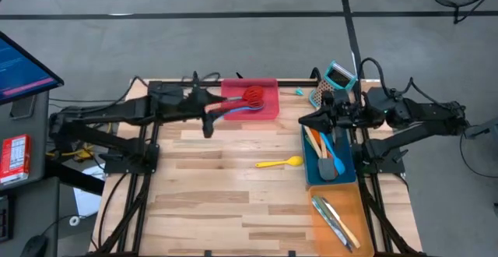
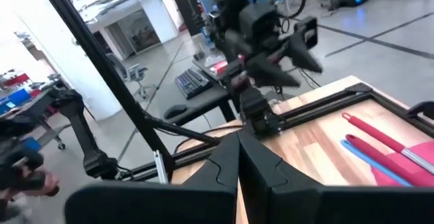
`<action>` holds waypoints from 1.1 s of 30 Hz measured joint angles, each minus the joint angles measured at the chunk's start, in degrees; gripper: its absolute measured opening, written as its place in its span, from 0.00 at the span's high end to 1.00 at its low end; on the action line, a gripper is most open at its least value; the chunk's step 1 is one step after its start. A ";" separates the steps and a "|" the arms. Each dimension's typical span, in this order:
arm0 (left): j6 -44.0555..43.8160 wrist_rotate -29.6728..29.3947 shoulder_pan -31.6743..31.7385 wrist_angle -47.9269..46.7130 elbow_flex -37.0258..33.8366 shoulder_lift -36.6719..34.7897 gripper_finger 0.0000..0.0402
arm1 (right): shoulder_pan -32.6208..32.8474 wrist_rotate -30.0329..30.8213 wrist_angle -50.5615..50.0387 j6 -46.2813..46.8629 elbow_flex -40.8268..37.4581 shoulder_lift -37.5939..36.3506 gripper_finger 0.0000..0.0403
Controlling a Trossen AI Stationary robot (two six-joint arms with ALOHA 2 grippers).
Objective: Pick & Place Kitchen Items
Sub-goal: Put the yellow serving spoon into the red bin
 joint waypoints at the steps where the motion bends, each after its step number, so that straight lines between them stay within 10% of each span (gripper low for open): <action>1: 0.01 -0.54 -1.06 -0.08 0.00 0.38 0.58 | -0.28 -0.08 0.03 0.02 0.00 -0.02 0.99; 33: -3.01 2.20 -16.00 25.38 -0.07 45.41 0.44 | 3.70 -0.02 6.95 1.99 0.02 4.77 0.99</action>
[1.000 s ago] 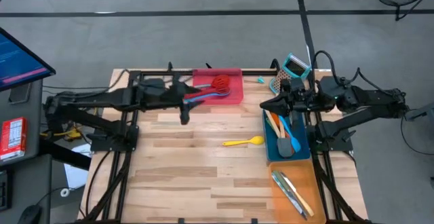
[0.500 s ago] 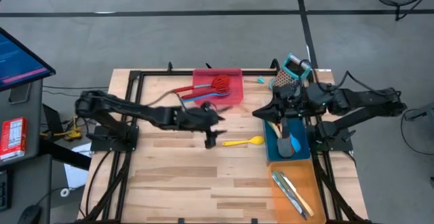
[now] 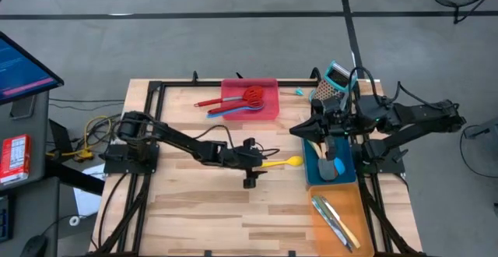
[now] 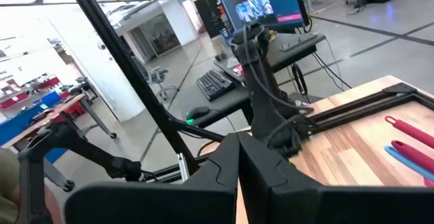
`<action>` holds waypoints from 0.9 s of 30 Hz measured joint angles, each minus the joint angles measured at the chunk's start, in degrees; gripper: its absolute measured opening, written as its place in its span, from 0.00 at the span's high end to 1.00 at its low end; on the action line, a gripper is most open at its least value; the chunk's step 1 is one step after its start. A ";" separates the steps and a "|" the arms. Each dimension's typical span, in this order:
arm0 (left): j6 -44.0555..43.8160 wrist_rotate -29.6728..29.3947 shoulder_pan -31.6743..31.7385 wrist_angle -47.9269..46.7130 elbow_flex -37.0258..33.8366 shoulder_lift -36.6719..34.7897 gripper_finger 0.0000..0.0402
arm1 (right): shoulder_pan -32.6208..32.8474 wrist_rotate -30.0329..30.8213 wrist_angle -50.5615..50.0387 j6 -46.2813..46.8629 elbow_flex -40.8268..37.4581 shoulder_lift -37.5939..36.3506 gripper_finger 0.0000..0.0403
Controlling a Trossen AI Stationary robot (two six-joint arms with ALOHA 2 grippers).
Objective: Pick & Place Kitchen Items
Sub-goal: Put the yellow serving spoon into the red bin
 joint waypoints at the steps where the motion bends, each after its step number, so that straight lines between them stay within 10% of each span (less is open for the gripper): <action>1: -0.18 0.03 0.02 0.98 0.00 0.85 0.44 | -0.02 0.01 0.06 0.02 0.00 0.04 0.99; 27: -5.95 3.01 5.35 15.44 0.02 13.86 0.44 | 2.67 -0.09 0.33 1.99 -0.02 0.04 0.99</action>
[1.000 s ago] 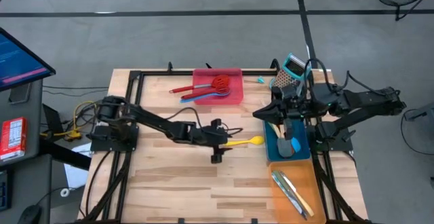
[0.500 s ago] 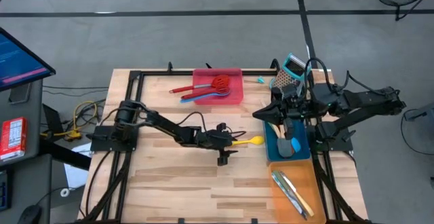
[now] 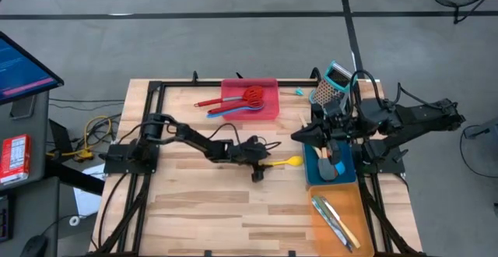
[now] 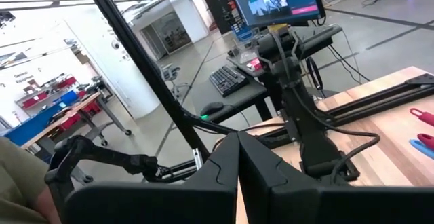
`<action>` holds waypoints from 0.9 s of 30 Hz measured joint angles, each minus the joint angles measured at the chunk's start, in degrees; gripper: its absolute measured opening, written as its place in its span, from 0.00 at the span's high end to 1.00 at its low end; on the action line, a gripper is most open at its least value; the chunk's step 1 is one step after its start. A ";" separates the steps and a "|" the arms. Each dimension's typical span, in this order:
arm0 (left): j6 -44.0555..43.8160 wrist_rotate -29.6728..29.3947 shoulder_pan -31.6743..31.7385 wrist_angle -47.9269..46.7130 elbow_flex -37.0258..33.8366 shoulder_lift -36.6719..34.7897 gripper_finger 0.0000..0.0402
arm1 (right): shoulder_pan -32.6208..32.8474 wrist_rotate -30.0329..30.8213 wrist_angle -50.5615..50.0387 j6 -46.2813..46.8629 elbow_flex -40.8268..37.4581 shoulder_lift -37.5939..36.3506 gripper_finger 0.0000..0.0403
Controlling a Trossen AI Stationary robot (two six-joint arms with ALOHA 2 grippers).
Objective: Pick & Place Kitchen Items
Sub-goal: Put the yellow serving spoon into the red bin
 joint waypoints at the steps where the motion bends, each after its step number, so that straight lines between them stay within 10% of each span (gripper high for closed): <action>1: 0.01 -0.08 -0.24 0.40 0.00 0.00 0.44 | 0.00 0.00 0.01 0.00 0.01 0.00 0.99; 20: -0.60 -3.59 -2.24 3.05 0.26 4.13 0.50 | 0.00 0.09 -0.01 0.87 0.01 0.00 0.99; 27: 0.39 -3.54 -2.19 -1.18 0.37 4.15 0.77 | -0.02 0.09 0.01 1.03 0.02 0.00 0.99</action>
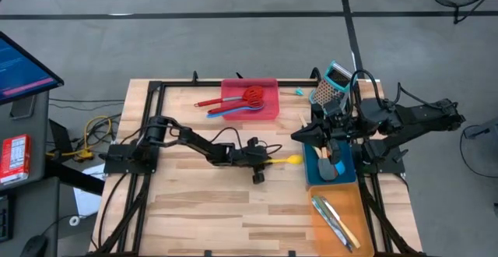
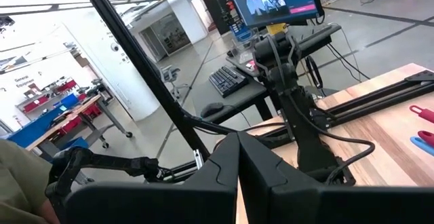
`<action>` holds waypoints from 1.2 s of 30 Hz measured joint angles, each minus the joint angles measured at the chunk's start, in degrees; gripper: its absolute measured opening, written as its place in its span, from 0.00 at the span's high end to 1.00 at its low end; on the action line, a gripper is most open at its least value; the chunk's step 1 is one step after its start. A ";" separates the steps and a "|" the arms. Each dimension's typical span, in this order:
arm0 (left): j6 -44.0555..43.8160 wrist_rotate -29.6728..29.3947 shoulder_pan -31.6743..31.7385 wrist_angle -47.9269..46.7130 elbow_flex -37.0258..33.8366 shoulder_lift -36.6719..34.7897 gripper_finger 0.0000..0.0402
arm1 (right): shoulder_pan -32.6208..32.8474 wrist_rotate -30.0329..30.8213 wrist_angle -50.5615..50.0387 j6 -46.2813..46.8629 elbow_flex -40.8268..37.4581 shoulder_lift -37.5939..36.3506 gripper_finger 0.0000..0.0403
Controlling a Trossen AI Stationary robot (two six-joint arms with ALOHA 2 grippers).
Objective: Pick & Place Kitchen Items
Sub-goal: Put the yellow serving spoon into the red bin
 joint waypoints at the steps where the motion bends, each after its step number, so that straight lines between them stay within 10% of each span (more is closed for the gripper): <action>1: 0.01 -0.06 0.02 -0.07 -0.02 0.01 0.81 | 0.00 0.00 0.01 0.00 -0.02 0.00 0.99; 4: 0.05 -0.04 -0.05 -0.30 -0.13 -0.12 0.93 | 0.00 0.00 0.01 0.00 0.00 0.00 0.99; 36: -8.84 3.58 1.49 -12.38 -8.49 -26.54 0.93 | 0.69 -0.14 7.82 -10.63 0.02 -2.85 0.99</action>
